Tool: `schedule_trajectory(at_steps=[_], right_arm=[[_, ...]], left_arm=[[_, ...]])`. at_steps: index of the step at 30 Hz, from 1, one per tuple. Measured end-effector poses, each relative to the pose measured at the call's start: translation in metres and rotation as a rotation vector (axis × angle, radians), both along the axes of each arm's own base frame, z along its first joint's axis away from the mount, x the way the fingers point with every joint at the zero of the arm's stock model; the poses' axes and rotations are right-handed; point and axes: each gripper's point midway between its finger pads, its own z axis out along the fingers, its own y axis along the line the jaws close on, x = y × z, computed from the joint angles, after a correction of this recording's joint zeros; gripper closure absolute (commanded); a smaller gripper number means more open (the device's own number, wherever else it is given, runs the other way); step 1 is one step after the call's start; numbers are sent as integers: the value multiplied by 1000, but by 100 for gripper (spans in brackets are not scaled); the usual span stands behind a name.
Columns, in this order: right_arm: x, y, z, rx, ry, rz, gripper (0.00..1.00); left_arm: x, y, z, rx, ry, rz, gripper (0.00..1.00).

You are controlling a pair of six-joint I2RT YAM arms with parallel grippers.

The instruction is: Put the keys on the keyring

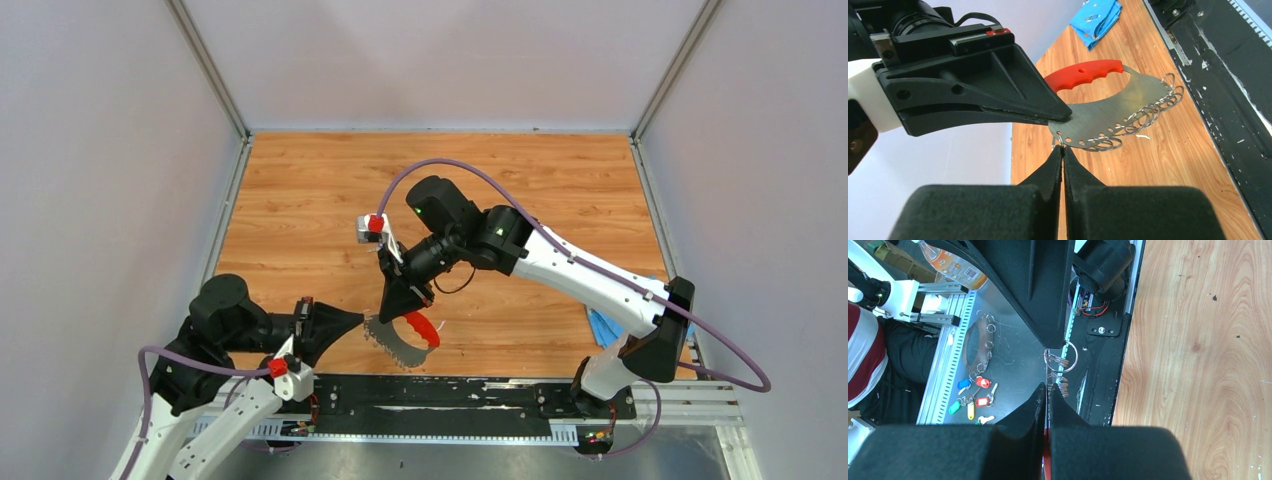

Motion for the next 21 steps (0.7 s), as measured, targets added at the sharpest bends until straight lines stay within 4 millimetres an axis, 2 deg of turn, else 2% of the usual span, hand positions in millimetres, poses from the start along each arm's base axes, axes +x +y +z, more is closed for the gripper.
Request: schedule_trajectory(at_steps=[9,21], right_arm=[[0,0,-4,-4,1,-1,100],[1,2,-2,10,-6,1,100]], left_arm=[[0,-1,14,-15,100,23,100],[1,-4,5,-5,294,52,100]])
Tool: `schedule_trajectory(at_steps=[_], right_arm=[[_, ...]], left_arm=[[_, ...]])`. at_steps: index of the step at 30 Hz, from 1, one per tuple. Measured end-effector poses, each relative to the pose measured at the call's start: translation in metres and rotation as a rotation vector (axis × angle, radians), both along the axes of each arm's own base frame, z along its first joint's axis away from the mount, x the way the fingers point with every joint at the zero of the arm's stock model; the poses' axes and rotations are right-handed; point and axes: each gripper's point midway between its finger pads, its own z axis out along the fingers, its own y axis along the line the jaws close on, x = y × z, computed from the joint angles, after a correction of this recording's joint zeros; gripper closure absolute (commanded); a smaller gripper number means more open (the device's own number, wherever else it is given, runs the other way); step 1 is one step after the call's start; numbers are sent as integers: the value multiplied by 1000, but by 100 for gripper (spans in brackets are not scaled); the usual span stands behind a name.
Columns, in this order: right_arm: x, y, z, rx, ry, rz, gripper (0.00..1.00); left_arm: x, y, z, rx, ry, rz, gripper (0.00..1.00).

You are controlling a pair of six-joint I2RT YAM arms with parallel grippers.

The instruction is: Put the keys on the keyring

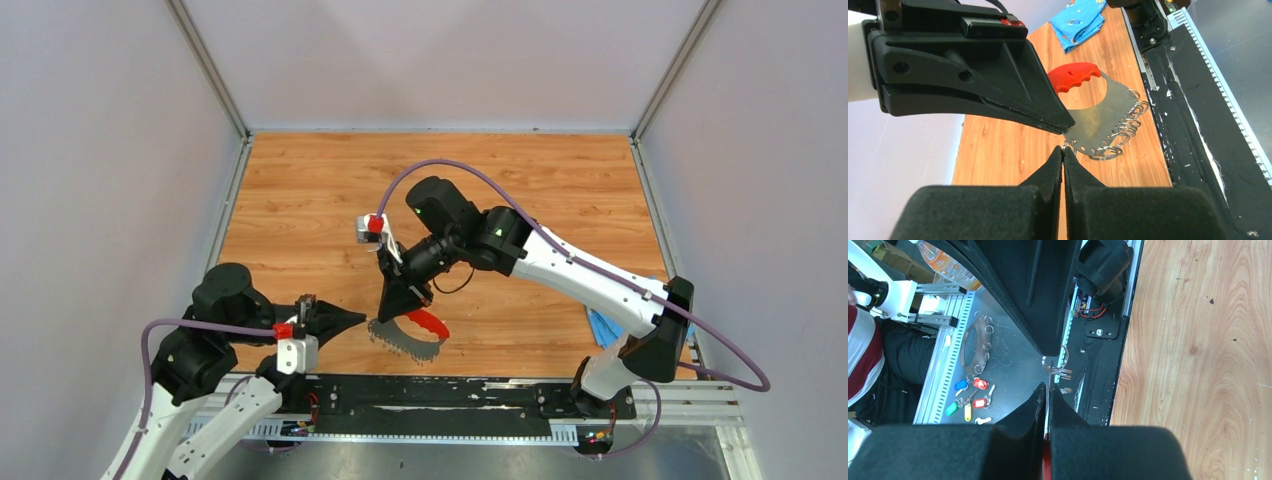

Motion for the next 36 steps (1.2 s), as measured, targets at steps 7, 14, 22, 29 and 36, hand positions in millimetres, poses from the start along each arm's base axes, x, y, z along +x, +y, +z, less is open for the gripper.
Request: schedule_trajectory(at_steps=[7,14,22,29,36], right_arm=[[1,0,-2,8,-11,1,89],[5,2,-2,25,-43,-4,100],[5,-2,-7,31,-57,-16,57],[10,-13,-17,113,-162,-79,42],[18,-21,1,294,-318,-181,45]], left_arm=[[9,-2,-7,23,49,30,100],[12,-3,-10,31,100,50,100],[15,-3,-10,35,88,57,100],[16,-3,-10,37,74,59,100],[21,-3,-9,23,105,91,100]])
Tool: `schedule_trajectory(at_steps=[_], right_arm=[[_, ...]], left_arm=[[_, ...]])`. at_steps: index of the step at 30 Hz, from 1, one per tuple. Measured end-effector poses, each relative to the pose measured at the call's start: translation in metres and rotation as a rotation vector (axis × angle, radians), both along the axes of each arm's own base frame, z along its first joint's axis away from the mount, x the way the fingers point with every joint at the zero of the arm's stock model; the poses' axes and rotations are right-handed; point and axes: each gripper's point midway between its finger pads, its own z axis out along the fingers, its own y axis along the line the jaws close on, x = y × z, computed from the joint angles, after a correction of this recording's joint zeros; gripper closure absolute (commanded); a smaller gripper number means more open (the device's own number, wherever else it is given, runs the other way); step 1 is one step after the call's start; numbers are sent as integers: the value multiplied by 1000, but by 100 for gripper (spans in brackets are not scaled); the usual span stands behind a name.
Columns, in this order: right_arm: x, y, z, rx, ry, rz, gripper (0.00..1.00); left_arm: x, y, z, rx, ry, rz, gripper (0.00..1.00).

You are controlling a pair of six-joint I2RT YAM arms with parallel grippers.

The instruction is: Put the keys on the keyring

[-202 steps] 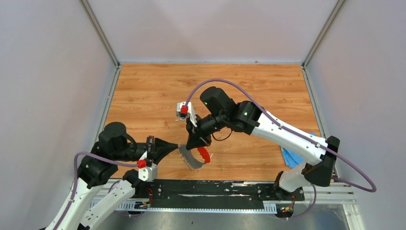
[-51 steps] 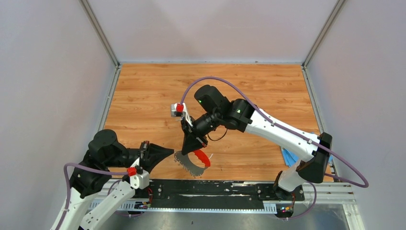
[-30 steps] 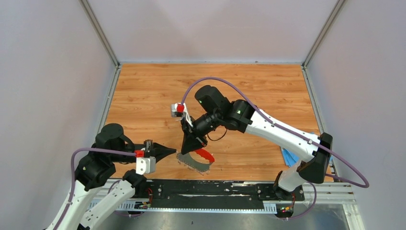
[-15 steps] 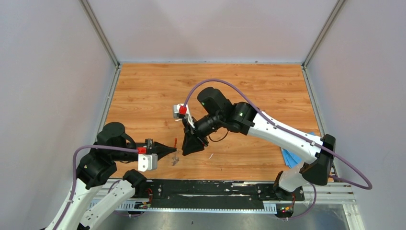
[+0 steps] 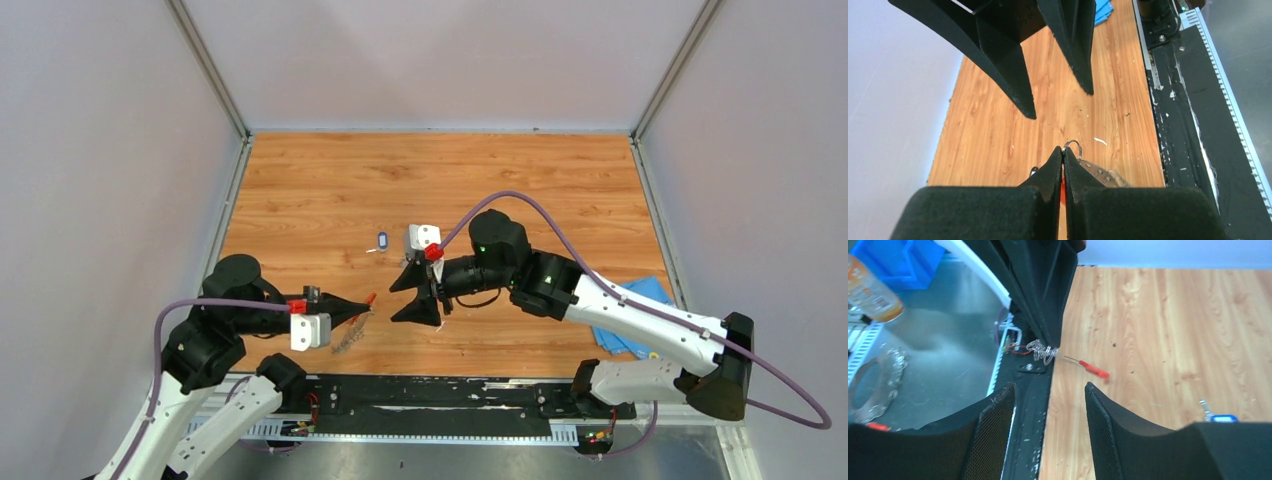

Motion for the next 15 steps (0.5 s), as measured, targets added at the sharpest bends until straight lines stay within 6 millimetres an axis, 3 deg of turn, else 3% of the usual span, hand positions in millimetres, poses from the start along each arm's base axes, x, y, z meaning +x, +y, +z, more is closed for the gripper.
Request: schedule_trajectory(at_steps=[15], right_arm=[[15,23,17,138,-104,-127,64]], left_arm=[[16,-7,16,-97,54,79,100]])
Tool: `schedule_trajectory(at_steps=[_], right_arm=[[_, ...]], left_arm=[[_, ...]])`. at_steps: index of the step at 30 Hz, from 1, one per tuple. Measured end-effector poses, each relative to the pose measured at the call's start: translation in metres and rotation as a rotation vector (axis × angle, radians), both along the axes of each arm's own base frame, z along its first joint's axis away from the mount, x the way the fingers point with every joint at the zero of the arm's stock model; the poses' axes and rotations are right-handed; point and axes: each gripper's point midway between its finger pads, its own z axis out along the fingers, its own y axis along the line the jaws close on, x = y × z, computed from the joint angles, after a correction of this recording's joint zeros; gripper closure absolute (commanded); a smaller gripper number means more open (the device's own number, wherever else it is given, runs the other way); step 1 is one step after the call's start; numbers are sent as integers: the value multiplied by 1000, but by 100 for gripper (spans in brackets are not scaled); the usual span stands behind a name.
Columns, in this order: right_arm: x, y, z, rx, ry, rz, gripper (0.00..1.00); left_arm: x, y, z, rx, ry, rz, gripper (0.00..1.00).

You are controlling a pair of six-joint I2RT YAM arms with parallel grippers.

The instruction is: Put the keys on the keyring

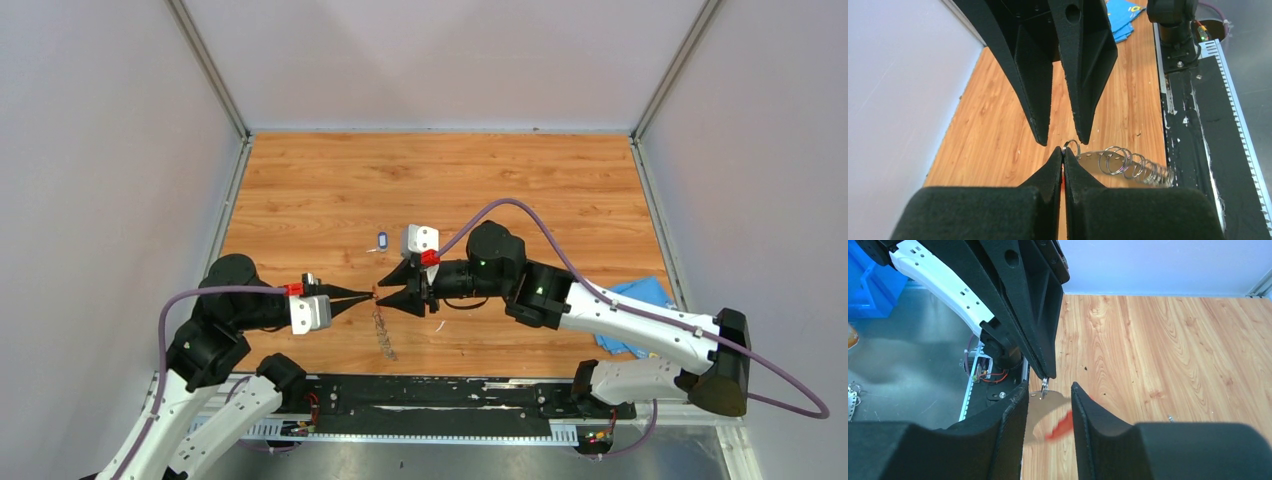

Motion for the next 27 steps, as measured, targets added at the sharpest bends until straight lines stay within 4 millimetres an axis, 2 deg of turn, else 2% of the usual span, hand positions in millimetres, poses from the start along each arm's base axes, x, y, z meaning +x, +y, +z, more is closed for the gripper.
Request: schedule_trajectory(at_steps=[5,13,19,20,22,23,25,27], right_arm=[[1,2,-3,-4,6,-8,72],[2,6,-10,-22,24,-9,99],[2,7,-13,-30,40,-8,100],[1,7,-13,-33,42,-8,100],[1,7,-14,-39,45,-7,100],[1,6,-15,-43,47,-7,100],[0,5,-18,-59,53,-8,100],[-1,3,-23,-80,60,-8,100]], left_arm=[[2,0,3,-13,-4,10,100],[3,-1,6,-21,-6,14,100],[3,-1,6,-22,-3,11,99],[2,-1,6,-22,-3,10,96],[1,-1,5,-21,-2,5,69],[0,-1,5,-20,2,0,59],[0,-1,4,-15,1,-5,50],[-1,-2,-1,-5,22,-7,47]])
